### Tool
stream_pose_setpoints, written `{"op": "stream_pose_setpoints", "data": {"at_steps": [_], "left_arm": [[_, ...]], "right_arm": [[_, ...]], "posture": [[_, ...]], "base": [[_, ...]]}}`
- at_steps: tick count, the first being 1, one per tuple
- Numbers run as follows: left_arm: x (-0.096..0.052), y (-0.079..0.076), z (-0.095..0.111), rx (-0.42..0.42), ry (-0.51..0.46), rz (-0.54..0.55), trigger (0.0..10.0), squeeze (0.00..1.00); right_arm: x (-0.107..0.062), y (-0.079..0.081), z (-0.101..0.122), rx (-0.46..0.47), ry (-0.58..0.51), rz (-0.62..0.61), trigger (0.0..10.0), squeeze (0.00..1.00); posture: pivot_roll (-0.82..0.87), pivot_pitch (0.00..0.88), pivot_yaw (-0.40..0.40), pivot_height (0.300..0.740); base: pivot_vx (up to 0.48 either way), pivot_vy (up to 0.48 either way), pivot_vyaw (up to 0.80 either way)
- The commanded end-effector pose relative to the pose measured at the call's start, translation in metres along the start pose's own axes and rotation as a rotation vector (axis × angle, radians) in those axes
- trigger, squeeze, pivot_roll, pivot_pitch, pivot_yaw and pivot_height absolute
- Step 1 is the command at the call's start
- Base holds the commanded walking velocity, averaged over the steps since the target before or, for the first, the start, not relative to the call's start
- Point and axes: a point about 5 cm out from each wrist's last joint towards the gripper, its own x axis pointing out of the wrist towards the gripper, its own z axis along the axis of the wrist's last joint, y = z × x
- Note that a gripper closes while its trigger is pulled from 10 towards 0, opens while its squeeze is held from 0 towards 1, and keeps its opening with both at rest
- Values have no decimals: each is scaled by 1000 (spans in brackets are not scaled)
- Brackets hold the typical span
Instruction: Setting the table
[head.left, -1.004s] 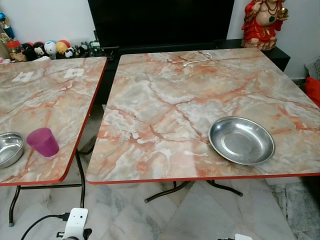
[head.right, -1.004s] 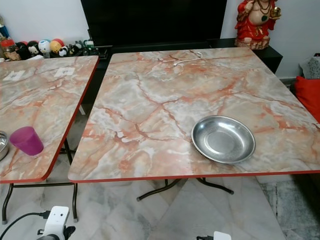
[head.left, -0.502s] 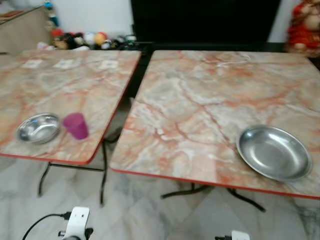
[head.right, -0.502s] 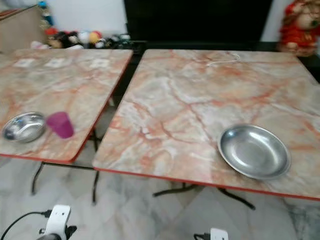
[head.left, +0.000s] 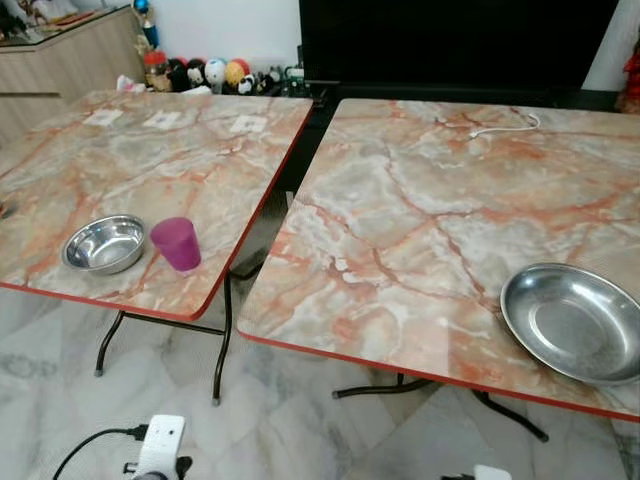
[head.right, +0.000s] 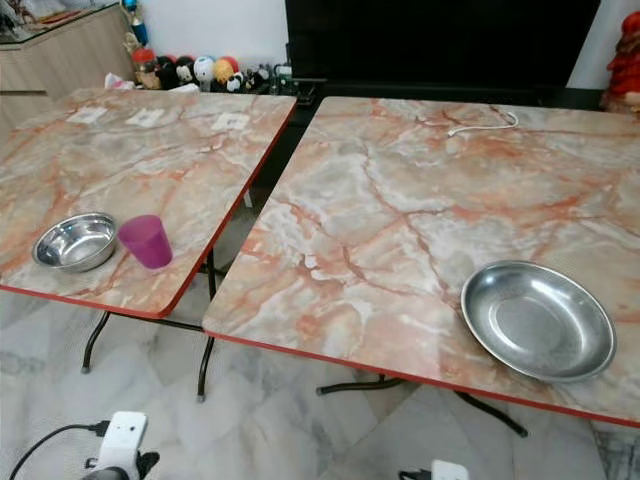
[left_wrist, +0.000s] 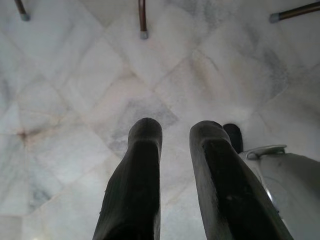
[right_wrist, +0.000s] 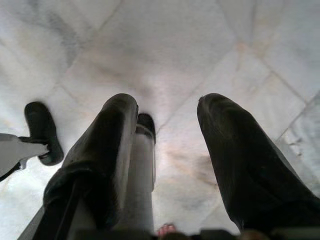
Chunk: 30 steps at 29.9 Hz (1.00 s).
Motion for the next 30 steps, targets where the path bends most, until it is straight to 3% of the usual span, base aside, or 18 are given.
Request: {"op": "stream_pose_setpoints", "data": {"at_steps": [1, 15, 30], "left_arm": [[-2, 8, -8, 6, 38, 23, 10000, 0], [-2, 5, -10, -1, 42, 17, 10000, 0], [-2, 8, -8, -9, 35, 25, 10000, 0]], "right_arm": [[0, 11, -1, 12, 6, 30, 10000, 0], [0, 5, -2, 9, 9, 22, 10000, 0], [0, 15, 3, -4, 0, 31, 10000, 0]], "posture": [[31, 0, 36, 740], [29, 0, 29, 740], [38, 8, 29, 740]], "base": [[0, 480, 0], [0, 480, 0], [0, 480, 0]]}}
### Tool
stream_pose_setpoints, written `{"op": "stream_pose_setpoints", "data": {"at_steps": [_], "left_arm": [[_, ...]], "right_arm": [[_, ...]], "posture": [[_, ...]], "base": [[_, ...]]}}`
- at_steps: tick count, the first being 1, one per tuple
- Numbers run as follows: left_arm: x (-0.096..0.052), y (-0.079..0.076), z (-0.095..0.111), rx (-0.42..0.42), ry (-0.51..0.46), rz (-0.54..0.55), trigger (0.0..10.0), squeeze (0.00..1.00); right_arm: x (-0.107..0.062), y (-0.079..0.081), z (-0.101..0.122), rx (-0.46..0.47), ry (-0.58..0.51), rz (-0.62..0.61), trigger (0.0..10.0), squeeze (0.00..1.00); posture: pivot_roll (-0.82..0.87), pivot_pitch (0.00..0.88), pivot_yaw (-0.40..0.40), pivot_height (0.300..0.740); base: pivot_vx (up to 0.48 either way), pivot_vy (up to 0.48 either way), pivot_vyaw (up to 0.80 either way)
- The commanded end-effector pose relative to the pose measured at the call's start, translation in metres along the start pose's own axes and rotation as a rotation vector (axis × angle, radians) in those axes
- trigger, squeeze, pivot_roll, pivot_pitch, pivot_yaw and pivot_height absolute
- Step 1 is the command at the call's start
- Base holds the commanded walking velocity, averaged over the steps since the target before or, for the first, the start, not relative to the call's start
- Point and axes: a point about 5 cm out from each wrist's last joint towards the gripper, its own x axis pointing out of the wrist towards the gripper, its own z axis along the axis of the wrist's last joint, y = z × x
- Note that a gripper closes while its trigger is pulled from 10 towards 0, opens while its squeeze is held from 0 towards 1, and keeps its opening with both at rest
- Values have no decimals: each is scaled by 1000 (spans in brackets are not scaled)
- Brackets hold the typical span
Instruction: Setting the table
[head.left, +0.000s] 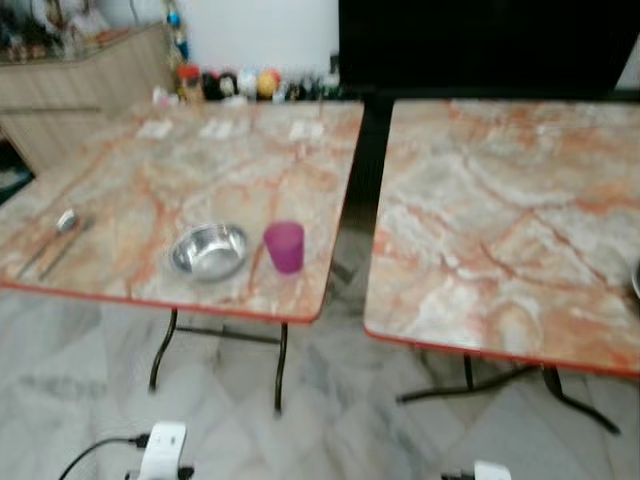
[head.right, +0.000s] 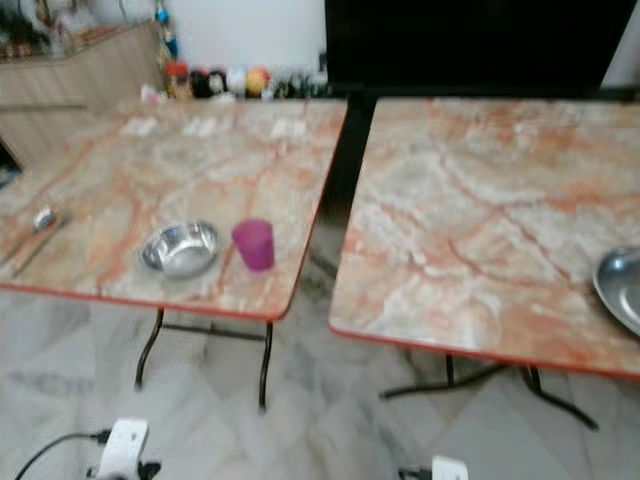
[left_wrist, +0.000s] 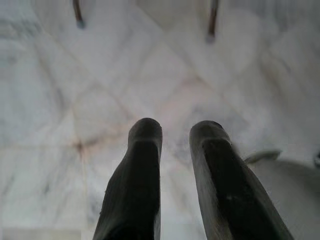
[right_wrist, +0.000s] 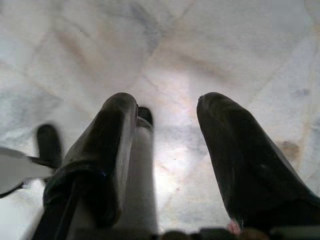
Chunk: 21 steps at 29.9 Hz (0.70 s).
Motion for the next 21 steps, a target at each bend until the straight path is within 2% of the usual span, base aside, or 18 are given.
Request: {"op": "stream_pose_setpoints", "data": {"at_steps": [1, 21], "left_arm": [[-3, 10, -8, 1, 27, 27, 10000, 0], [-4, 16, -12, -5, 36, 39, 10000, 0]], "right_arm": [[0, 11, 1, 7, 2, 21, 10000, 0], [-1, 13, -2, -2, 6, 32, 10000, 0]], "posture": [[38, 8, 29, 740], [44, 8, 28, 740]], "base": [[0, 480, 0], [0, 480, 0]]}}
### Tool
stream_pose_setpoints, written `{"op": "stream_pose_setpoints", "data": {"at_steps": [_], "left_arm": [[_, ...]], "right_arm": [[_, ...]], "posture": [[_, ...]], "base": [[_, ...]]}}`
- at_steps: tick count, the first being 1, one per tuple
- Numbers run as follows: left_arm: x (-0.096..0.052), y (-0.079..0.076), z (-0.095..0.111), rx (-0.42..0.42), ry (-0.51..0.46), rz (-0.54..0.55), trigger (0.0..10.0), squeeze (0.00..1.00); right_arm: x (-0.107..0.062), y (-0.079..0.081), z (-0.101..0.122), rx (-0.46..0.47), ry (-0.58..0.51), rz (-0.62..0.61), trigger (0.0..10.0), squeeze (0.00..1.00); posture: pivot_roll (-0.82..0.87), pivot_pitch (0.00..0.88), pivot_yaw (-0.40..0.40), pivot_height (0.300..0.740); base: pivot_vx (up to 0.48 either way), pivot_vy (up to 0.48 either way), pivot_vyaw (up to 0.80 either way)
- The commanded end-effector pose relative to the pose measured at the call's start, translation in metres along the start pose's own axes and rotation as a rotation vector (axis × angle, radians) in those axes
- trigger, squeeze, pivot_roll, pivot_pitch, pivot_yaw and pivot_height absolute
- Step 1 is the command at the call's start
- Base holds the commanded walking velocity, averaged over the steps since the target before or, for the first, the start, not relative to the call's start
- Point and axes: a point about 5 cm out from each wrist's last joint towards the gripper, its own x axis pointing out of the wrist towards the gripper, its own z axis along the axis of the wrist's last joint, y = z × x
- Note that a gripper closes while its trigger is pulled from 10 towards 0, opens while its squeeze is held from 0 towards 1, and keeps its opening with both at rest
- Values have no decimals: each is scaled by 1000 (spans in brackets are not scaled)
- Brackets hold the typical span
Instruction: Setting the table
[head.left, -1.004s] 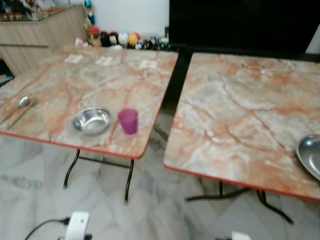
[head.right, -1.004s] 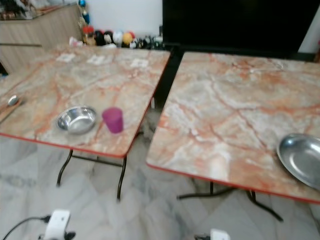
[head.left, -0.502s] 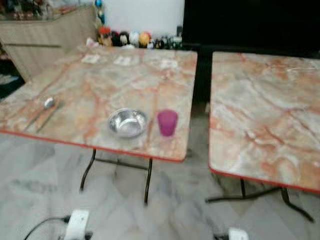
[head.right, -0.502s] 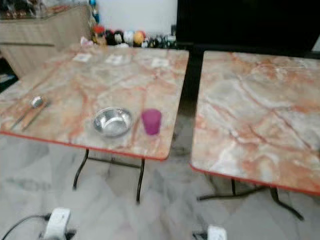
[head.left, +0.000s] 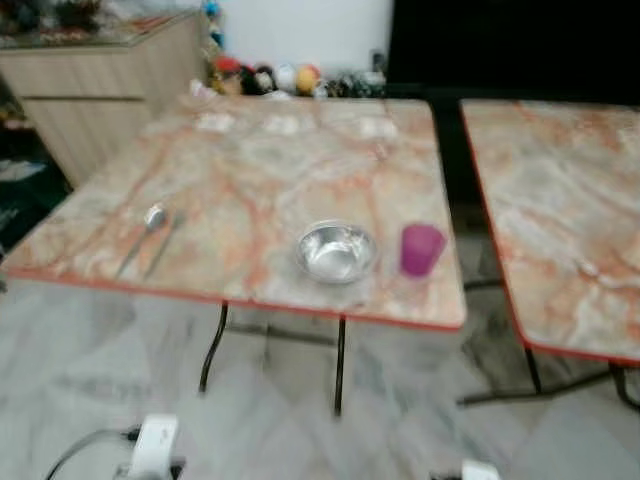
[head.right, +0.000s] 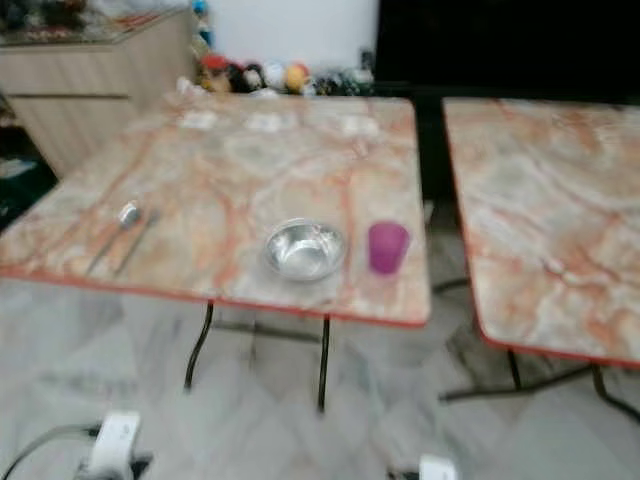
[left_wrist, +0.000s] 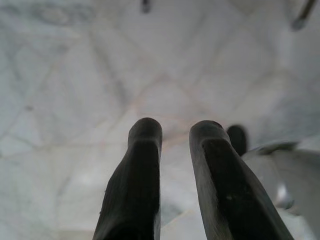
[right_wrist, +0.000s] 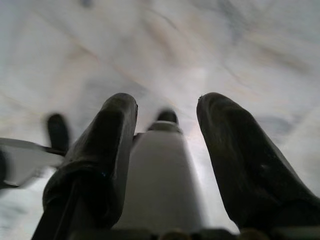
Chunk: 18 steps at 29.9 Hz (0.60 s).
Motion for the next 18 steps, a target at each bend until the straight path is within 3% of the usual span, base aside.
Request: {"op": "stream_pose_setpoints", "data": {"at_steps": [1, 12, 18], "left_arm": [[1, -6, 4, -2, -9, -15, 10000, 0], [1, -6, 2, -2, -4, -13, 10000, 0], [1, -7, 3, 2, -12, -18, 10000, 0]], "right_arm": [[-1, -9, -4, 4, 14, -25, 10000, 0], [-1, -9, -5, 4, 15, -22, 10000, 0], [-1, -9, -5, 6, 14, -22, 10000, 0]], "posture": [[44, 8, 28, 740], [48, 7, 28, 740], [48, 7, 28, 740]], "base": [[0, 480, 0], [0, 467, 0], [0, 0, 0]]}}
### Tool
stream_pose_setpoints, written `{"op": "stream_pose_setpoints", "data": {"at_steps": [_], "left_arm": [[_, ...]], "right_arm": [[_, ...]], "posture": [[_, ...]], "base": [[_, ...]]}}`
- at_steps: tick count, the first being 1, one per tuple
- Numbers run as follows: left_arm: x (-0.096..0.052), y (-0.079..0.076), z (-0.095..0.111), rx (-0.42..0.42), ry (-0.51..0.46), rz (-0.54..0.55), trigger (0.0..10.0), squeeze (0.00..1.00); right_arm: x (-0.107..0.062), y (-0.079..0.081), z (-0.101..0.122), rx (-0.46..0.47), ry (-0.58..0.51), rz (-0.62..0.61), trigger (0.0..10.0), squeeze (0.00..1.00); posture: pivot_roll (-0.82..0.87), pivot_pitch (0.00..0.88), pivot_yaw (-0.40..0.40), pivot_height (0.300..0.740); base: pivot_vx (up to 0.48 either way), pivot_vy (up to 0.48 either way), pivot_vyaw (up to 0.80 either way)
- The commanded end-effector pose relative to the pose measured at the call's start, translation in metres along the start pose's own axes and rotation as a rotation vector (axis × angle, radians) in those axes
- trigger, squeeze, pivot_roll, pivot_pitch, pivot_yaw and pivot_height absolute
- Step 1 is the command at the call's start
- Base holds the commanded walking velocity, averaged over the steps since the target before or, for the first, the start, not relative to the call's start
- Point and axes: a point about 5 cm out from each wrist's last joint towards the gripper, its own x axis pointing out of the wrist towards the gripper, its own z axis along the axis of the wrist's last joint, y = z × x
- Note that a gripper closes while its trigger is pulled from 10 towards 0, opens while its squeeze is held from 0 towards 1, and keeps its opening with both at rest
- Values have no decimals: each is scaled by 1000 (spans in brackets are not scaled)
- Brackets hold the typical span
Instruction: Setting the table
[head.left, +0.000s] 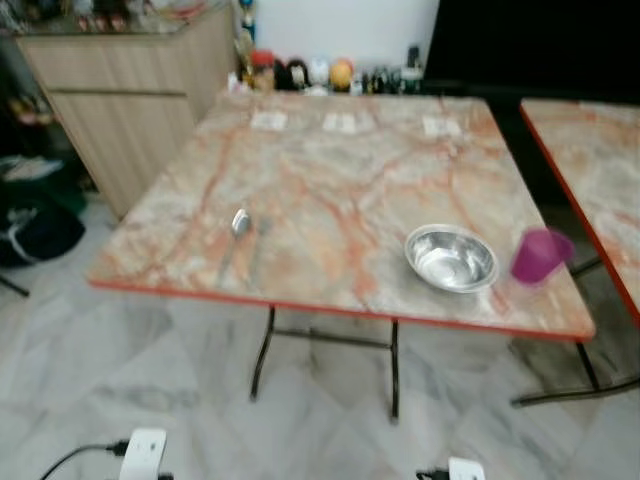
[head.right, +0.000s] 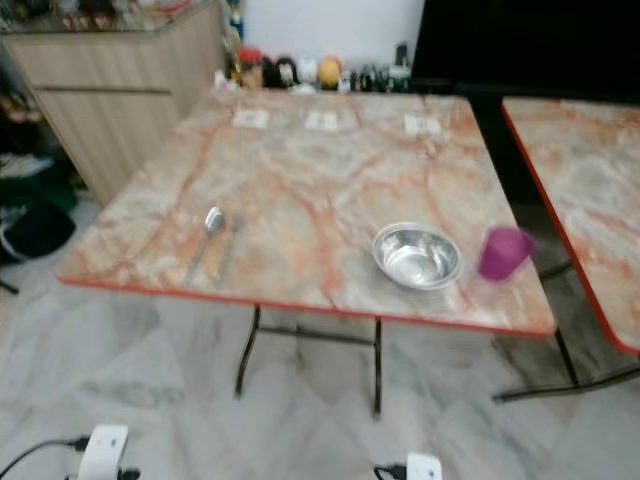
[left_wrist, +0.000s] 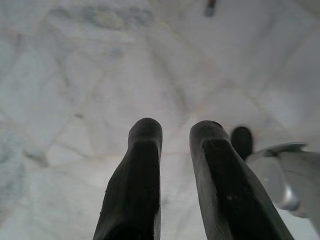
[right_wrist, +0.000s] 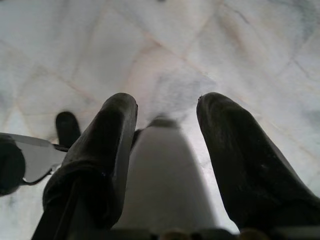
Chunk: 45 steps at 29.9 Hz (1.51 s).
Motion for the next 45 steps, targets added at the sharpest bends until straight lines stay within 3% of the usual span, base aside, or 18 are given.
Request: {"op": "stream_pose_setpoints", "data": {"at_steps": [1, 28, 33, 37, 41, 42, 43, 44, 45], "left_arm": [[1, -7, 0, 4, -2, -19, 10000, 0], [2, -12, 7, 30, -24, -40, 10000, 0], [2, -13, 8, 28, -30, -41, 10000, 0], [2, -13, 8, 28, -33, -41, 10000, 0], [2, -14, 8, 24, -37, -41, 10000, 0], [2, -14, 8, 24, -36, -40, 10000, 0], [2, -14, 7, 23, -35, -40, 10000, 0], [2, -14, 7, 23, -35, -40, 10000, 0], [2, -14, 7, 22, -34, -40, 10000, 0]], "right_arm": [[-1, -9, -7, 8, 19, -26, 10000, 0], [-1, -8, -5, 12, -5, -28, 10000, 0], [-3, -10, 2, 53, -112, -63, 10000, 0], [-7, -13, 9, 157, -237, -125, 10000, 0], [-10, -17, 9, 249, -286, -203, 10000, 0], [-11, -20, 65, 258, -506, -250, 10000, 0], [-16, -22, 93, 254, -633, -269, 10000, 0], [-16, -22, 93, 254, -633, -269, 10000, 0], [-31, -26, 117, 260, -797, -274, 10000, 733]], "posture": [[48, 7, 28, 740], [52, 8, 30, 740], [53, 8, 24, 740], [43, 11, 11, 740], [45, 11, -2, 740], [45, 11, -3, 740], [41, 13, -5, 740], [41, 13, -5, 740], [36, 15, -7, 740]], "base": [[0, 0, 0], [0, -117, 0], [0, 0, 0], [0, 0, 0], [0, 0, 0], [0, 0, 0], [0, 0, 0], [0, 0, 0], [0, 0, 0]]}}
